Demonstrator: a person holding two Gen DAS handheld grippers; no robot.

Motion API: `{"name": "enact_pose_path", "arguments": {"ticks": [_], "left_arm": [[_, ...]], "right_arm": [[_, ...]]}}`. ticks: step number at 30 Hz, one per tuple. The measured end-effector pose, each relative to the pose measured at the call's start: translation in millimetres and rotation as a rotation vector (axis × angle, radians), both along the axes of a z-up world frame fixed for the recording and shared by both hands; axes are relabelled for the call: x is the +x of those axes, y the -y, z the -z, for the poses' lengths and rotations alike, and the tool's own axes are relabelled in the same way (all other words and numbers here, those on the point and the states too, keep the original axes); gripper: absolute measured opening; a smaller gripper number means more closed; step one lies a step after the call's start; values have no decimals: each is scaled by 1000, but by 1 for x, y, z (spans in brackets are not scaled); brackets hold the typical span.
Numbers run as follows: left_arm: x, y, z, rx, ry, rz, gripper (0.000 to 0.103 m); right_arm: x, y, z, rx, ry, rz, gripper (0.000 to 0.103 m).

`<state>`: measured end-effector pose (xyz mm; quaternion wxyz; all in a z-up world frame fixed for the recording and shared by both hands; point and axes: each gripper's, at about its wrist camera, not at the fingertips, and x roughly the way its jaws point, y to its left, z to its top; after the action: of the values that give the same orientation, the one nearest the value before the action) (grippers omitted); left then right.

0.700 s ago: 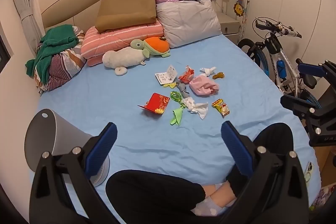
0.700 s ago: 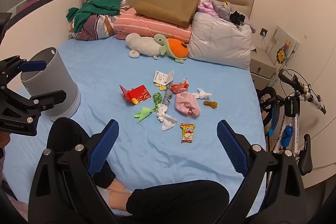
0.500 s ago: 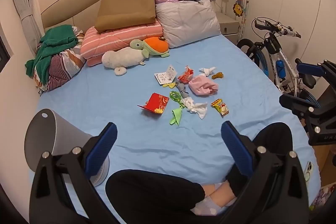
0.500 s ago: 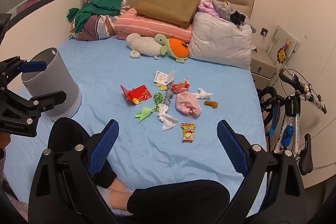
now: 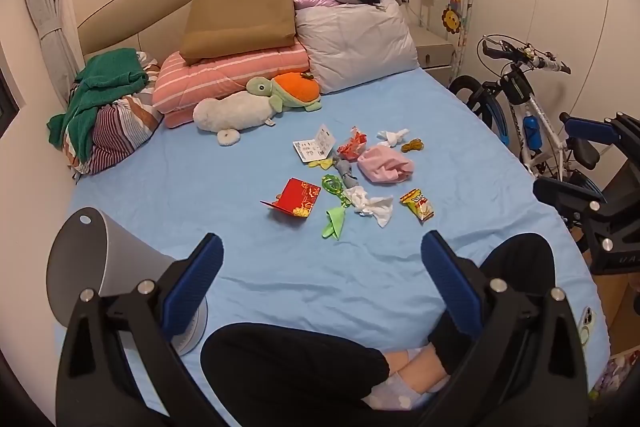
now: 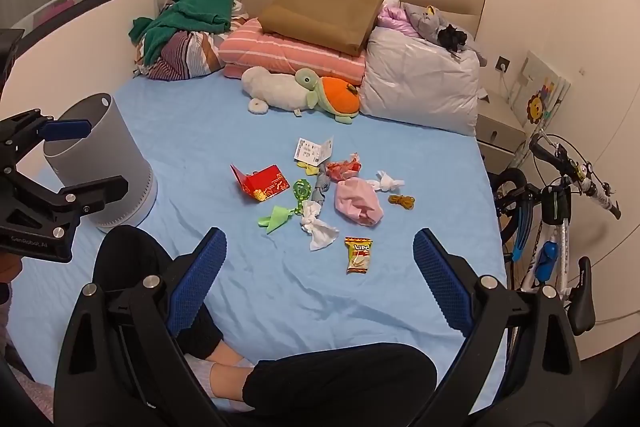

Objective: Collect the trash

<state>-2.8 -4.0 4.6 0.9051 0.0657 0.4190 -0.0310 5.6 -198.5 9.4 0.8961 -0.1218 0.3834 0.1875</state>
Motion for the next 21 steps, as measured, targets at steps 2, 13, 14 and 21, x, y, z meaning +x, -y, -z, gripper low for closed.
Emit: {"name": "enact_pose_path", "arguments": {"ticks": [2,13,14,21], "left_arm": [[0,0,0,0,0,0,99],[-3,8,-3,-1,0,0,99],[-3,8,-2,-2,1,0,99],[-4,5,-3,-1,4,-1,99]], "right_arm": [[-1,-5,-3,0,1,-1,91],[-4,-7,-13,0,8,-4,91],[-4,-7,-14,0,8,-4,91],[-5,-8,-15,0,11,-6,91]]}}
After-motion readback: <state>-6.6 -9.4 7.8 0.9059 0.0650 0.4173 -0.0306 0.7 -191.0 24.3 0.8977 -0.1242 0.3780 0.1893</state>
